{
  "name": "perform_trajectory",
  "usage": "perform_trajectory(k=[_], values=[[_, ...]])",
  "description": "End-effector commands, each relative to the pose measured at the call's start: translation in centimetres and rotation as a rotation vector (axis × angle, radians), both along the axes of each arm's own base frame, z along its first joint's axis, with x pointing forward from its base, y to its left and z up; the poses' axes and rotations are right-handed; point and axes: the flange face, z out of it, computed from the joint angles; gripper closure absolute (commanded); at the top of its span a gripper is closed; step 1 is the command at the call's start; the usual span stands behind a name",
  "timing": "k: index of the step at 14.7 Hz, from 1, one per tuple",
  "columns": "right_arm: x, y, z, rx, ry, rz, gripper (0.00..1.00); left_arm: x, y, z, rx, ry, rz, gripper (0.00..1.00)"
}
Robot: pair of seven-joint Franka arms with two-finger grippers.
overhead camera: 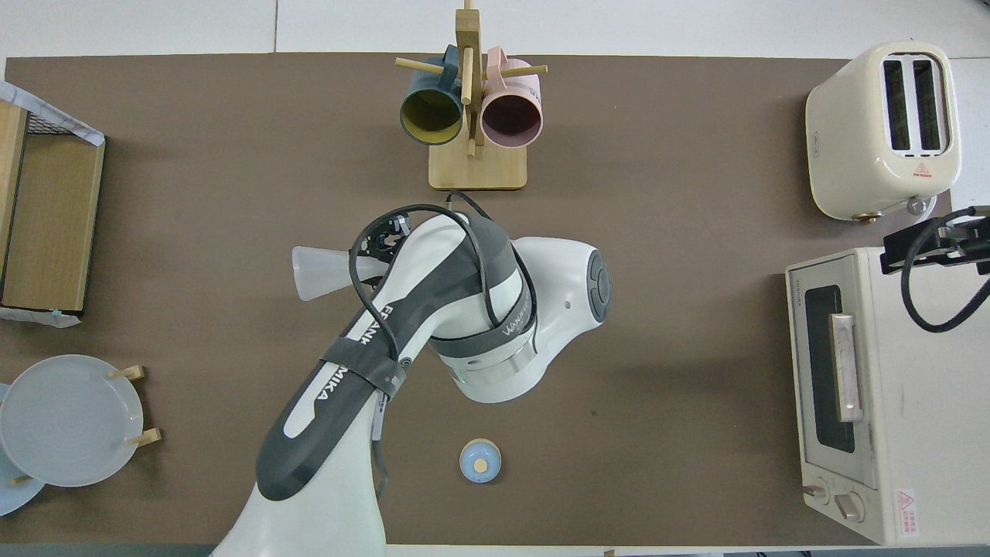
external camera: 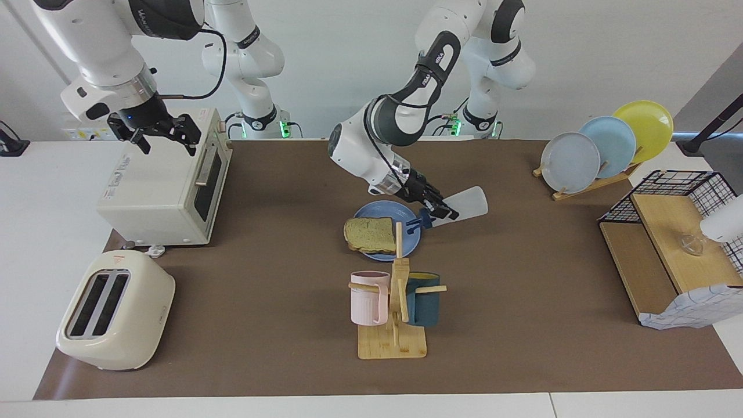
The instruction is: Put bread on plate and add seasoning
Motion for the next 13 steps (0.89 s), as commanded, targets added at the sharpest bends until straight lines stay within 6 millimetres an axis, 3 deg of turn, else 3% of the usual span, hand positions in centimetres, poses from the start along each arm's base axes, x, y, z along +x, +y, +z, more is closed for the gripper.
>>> perform_trajectory(k=[1, 4, 8, 13], values=[[0.0, -0.2, 0.0, 0.006, 0.009, 0.008, 0.00, -4.3, -3.1, -0.1, 0.008, 0.036, -0.025, 0.86], [0.0, -0.1, 0.0, 0.005, 0.009, 0.010, 0.00, -6.9, -4.9, 0.1, 0.011, 0.057, -0.047, 0.85], [0.0, -0.2, 0.0, 0.005, 0.009, 0.008, 0.00, -6.1, -4.3, 0.0, 0.004, 0.051, -0.035, 0.85], [0.0, -0.1, 0.0, 0.005, 0.009, 0.010, 0.00, 1.3, 2.0, -0.4, -0.028, 0.016, 0.067, 0.85]])
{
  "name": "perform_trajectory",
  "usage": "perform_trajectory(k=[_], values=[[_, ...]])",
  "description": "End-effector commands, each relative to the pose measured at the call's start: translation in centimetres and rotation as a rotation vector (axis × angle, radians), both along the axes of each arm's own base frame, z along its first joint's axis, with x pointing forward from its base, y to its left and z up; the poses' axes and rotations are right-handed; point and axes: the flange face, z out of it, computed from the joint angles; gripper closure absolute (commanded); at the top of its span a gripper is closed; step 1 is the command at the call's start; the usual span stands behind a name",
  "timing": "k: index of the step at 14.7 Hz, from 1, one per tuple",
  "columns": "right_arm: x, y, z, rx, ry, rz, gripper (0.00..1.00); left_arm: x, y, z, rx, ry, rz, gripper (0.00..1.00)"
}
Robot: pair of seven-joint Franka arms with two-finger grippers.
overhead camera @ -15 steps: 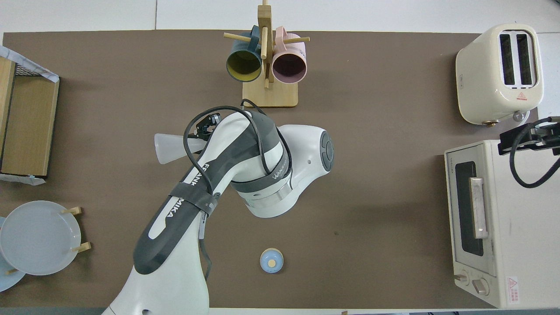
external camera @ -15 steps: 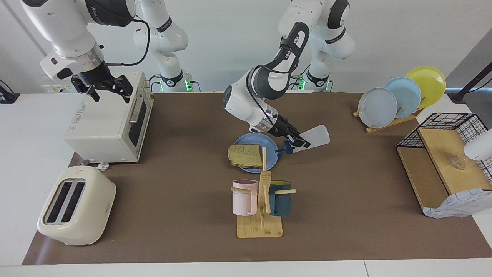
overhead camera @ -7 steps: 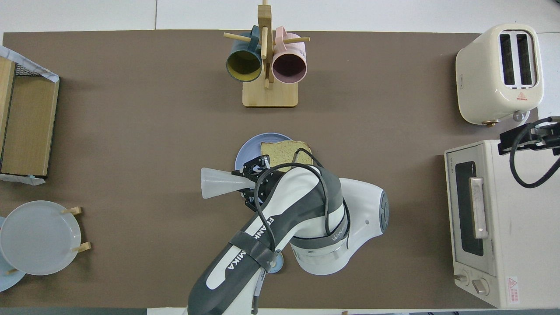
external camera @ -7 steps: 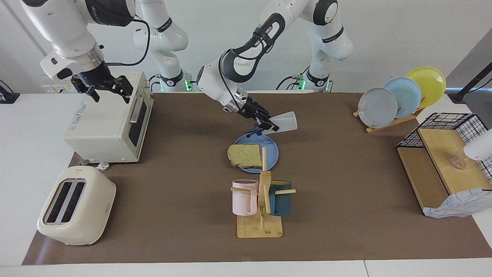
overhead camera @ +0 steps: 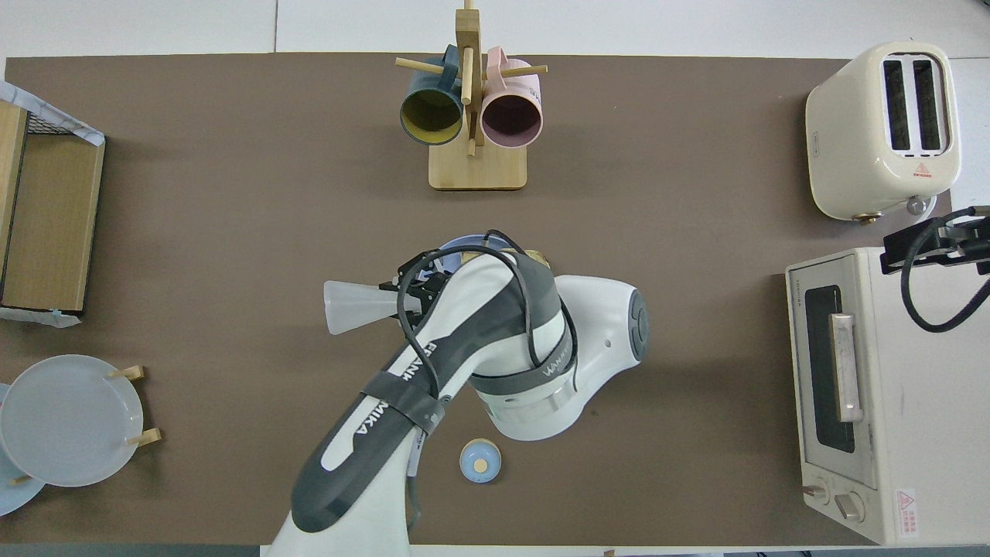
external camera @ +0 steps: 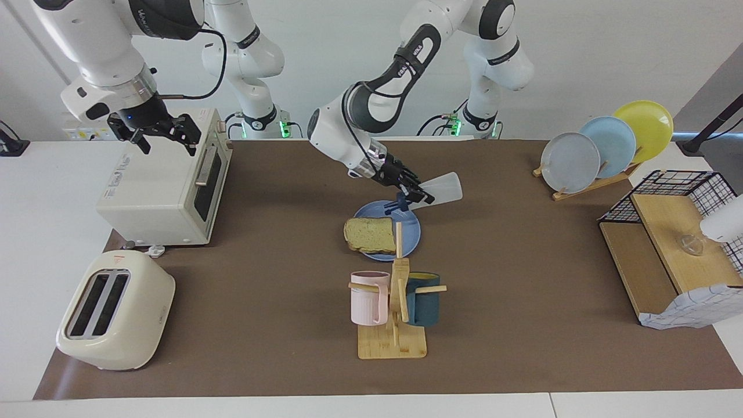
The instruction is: Put bread on plate and add seasoning
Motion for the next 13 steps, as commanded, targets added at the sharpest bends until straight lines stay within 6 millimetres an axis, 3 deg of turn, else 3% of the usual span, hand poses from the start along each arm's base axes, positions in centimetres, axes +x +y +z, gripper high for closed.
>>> perform_trajectory(k=[1, 4, 8, 9, 13], values=[[0.0, -0.2, 0.0, 0.005, 0.009, 0.008, 0.00, 4.3, 4.0, 0.0, -0.019, -0.039, 0.052, 0.85], [0.0, -0.1, 0.0, 0.005, 0.009, 0.010, 0.00, 7.4, 7.4, -0.4, -0.050, -0.104, 0.140, 0.85], [0.0, -0.2, 0.0, 0.005, 0.009, 0.008, 0.00, 10.1, 9.7, 0.1, -0.140, -0.228, 0.236, 0.85], [0.0, -0.2, 0.0, 0.005, 0.009, 0.008, 0.00, 10.7, 10.5, 1.0, -0.163, -0.247, 0.259, 0.85], [0.0, -0.2, 0.0, 0.006, 0.009, 0.008, 0.00, 12.2, 14.9, 7.8, -0.329, -0.298, 0.371, 0.85]])
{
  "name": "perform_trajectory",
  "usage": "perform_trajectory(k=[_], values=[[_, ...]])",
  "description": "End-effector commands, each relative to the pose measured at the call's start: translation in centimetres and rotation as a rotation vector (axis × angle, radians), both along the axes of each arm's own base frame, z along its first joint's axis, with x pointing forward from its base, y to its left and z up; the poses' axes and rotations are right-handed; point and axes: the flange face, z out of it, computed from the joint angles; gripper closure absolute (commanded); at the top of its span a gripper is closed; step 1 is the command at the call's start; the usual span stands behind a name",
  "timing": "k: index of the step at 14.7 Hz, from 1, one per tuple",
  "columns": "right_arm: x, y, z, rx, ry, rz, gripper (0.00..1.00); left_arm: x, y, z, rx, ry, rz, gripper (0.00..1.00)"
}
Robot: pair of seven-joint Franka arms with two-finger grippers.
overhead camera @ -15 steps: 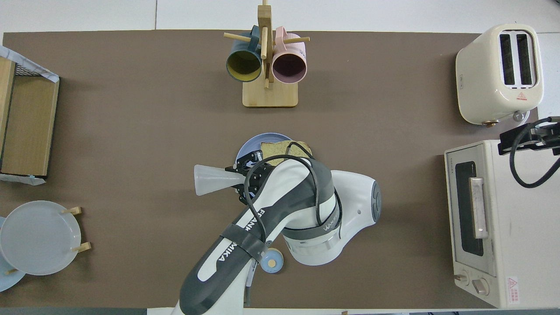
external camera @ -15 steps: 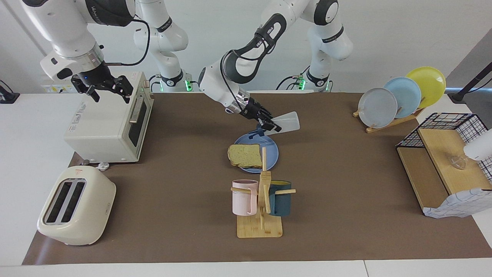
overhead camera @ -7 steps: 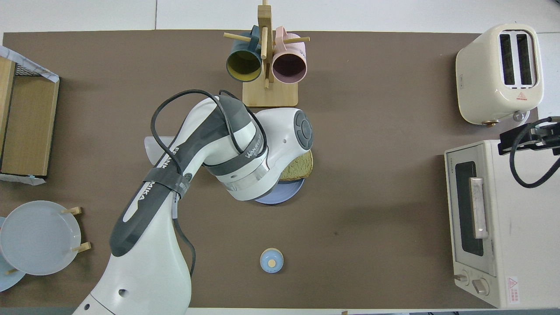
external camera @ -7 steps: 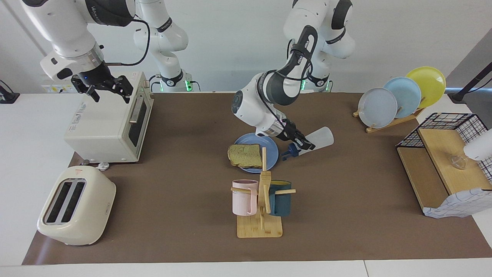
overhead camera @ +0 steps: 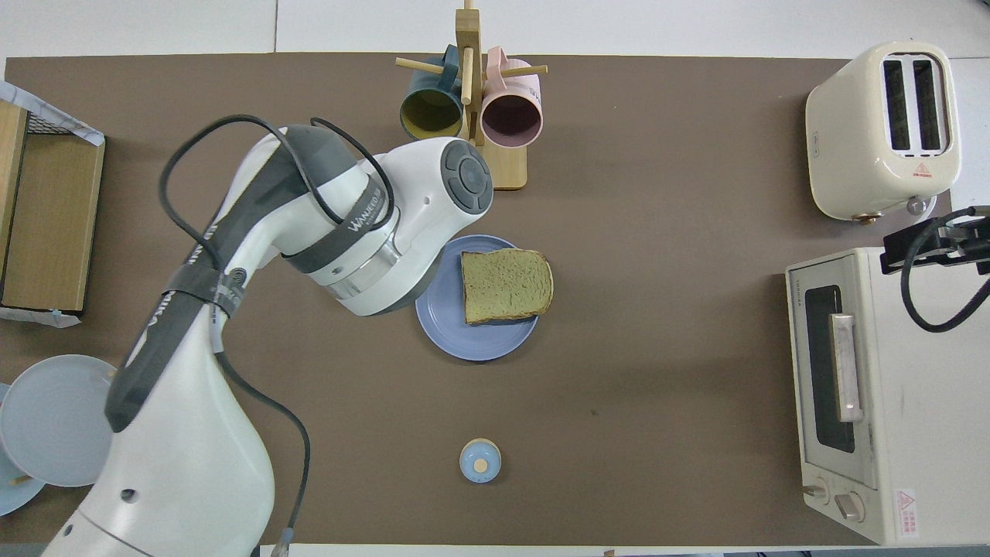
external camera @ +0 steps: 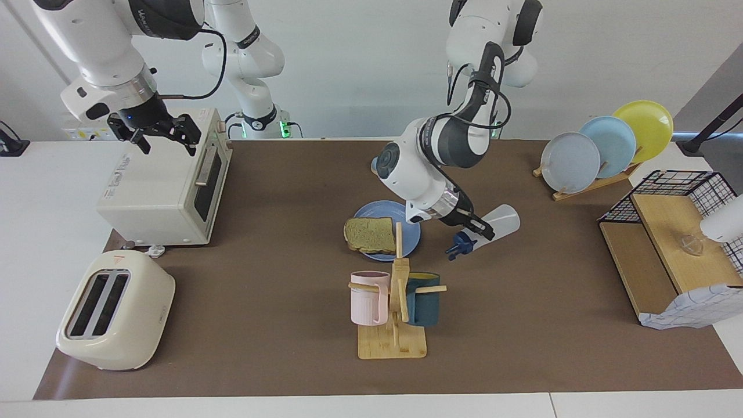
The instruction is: Put bread on plate and add seasoning
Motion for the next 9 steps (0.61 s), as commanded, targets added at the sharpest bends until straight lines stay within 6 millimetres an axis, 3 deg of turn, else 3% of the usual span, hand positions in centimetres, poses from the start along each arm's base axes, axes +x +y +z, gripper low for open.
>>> perform_trajectory(k=[1, 3, 9], values=[[0.0, -0.1, 0.0, 0.005, 0.009, 0.010, 0.00, 0.3, 3.3, 5.4, -0.135, -0.062, 0.072, 0.85], [0.0, -0.1, 0.0, 0.006, 0.009, 0.010, 0.00, 0.7, 5.2, 7.9, -0.230, -0.123, 0.157, 0.85], [0.0, -0.1, 0.0, 0.005, 0.009, 0.010, 0.00, 1.9, 9.0, 12.4, -0.482, -0.314, 0.404, 0.84]])
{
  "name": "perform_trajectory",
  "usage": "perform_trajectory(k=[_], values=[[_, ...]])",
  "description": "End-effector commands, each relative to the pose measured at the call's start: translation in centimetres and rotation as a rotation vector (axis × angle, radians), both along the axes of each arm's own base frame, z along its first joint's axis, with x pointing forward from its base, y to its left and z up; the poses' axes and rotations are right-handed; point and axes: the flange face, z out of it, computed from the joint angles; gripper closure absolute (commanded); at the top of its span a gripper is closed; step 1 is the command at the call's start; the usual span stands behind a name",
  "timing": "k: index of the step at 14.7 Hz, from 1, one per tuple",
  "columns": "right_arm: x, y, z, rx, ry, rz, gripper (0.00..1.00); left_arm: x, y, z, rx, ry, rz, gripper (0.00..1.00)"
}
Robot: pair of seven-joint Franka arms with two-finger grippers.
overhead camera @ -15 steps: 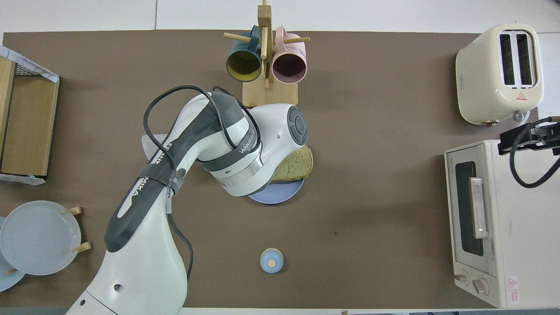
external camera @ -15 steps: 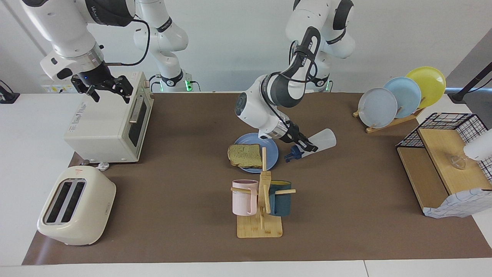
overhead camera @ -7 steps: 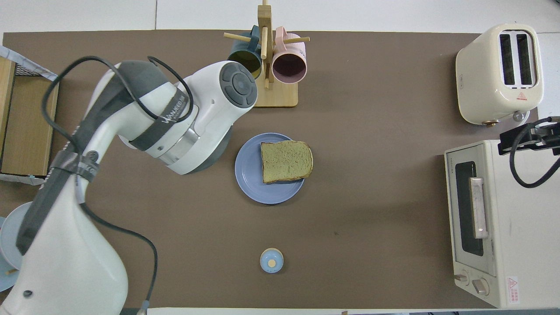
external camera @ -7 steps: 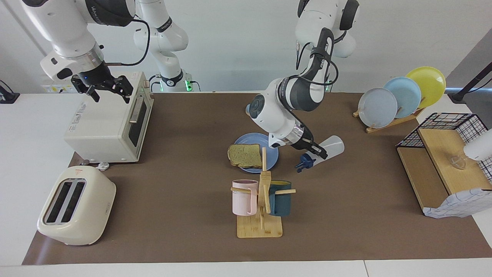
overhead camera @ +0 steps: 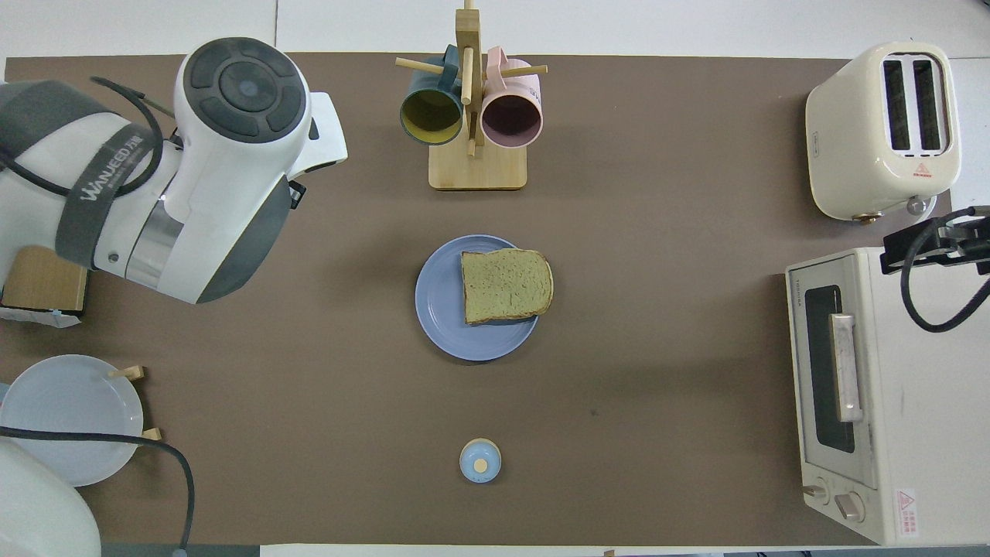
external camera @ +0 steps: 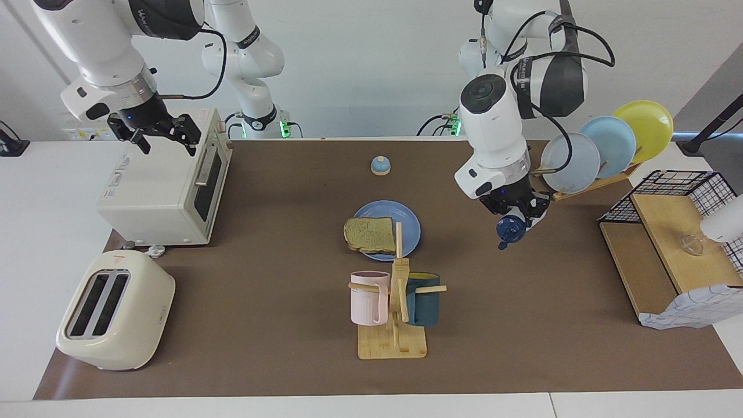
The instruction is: Put bread on plate and add seasoning
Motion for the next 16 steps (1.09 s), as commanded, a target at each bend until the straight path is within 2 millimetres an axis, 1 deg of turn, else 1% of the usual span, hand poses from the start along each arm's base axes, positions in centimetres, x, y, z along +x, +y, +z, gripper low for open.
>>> perform_trajectory(k=[1, 2, 3, 4, 6, 7, 8, 9, 10, 13, 14, 16], values=[[0.0, -0.1, 0.0, 0.005, 0.009, 0.010, 0.00, 0.1, 2.4, 2.3, -0.144, -0.075, 0.098, 0.84], [0.0, -0.2, 0.0, 0.005, 0.009, 0.008, 0.00, 0.0, 3.0, 3.1, -0.190, -0.094, 0.117, 0.84], [0.0, -0.2, 0.0, 0.005, 0.009, 0.008, 0.00, 0.2, 4.7, 3.7, -0.233, -0.112, 0.144, 0.84], [0.0, -0.2, 0.0, 0.005, 0.009, 0.008, 0.00, 0.1, 5.4, 4.2, -0.281, -0.137, 0.155, 0.84], [-0.1, -0.1, 0.0, 0.005, 0.011, 0.010, 0.00, -0.2, 7.3, 4.4, -0.343, -0.195, 0.186, 0.82], [0.0, -0.2, 0.0, 0.005, 0.009, 0.008, 0.00, -0.4, 8.0, 4.0, -0.378, -0.238, 0.209, 0.82], [0.0, -0.1, 0.0, 0.005, 0.009, 0.010, 0.00, -0.7, 8.0, 3.6, -0.408, -0.274, 0.228, 0.82], [0.0, -0.2, 0.0, 0.006, 0.009, 0.008, 0.00, -1.1, 8.1, 2.6, -0.438, -0.308, 0.249, 0.82], [-0.1, -0.2, 0.0, 0.005, 0.011, 0.008, 0.00, -1.5, 8.1, 2.0, -0.473, -0.349, 0.263, 0.82], [0.0, -0.2, 0.0, 0.005, 0.009, 0.008, 0.00, -2.4, 9.8, 0.2, -0.553, -0.457, 0.281, 0.82], [0.0, -0.2, 0.0, 0.005, 0.009, 0.008, 0.00, -2.7, 10.7, -0.5, -0.574, -0.490, 0.285, 0.82], [0.0, -0.2, 0.0, 0.005, 0.009, 0.008, 0.00, -3.7, 11.2, -1.9, -0.621, -0.547, 0.274, 0.82]])
